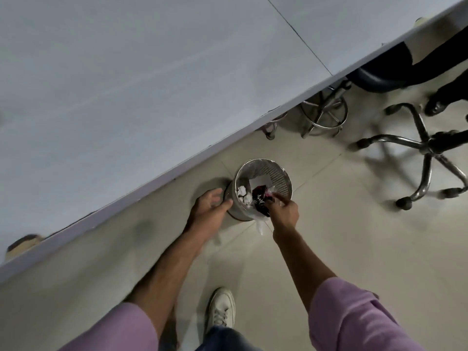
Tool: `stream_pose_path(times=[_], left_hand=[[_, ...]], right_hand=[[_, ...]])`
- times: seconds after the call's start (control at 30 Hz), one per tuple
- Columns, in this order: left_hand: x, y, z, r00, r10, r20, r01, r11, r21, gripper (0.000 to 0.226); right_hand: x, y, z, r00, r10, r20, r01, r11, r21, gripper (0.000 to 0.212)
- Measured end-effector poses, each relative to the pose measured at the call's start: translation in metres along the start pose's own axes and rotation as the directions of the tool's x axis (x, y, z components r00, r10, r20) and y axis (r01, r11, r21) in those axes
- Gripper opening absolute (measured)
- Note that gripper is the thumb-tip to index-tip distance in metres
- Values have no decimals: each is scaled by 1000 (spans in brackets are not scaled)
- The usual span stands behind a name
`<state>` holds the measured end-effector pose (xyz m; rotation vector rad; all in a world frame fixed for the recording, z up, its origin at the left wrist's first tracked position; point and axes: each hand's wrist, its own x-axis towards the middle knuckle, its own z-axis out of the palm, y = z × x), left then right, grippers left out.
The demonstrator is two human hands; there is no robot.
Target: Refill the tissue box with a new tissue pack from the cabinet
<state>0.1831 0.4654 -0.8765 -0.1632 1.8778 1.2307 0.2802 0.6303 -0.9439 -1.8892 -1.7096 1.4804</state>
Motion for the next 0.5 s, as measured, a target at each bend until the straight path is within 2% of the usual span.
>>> stream_pose_path(times=[0.1,0.23,0.33,0.37,0.5], left_hand=[[21,-6,9,1000,7,-15,-8,998,-60,35],[36,-10,18,999,9,-36,-12,995,-100,29],[40,-10,19,1000,2,-28,-6,988,-153,29],[37,-9,18,999,0,-35,-5,989,-149,29],[17,-1,15,1000,15,-26,-18,990,-137,29]], right_hand=[[22,11,15,997,-76,5,76,995,-72,37],[46,15,28,999,-45,21,46,998,-30,47],[61,16,34,989,-3,146,-9,997,78,74],[68,23,37,987,-4,161,-7,998,67,80],[38,2,18,984,-66,166,53,995,84,57]])
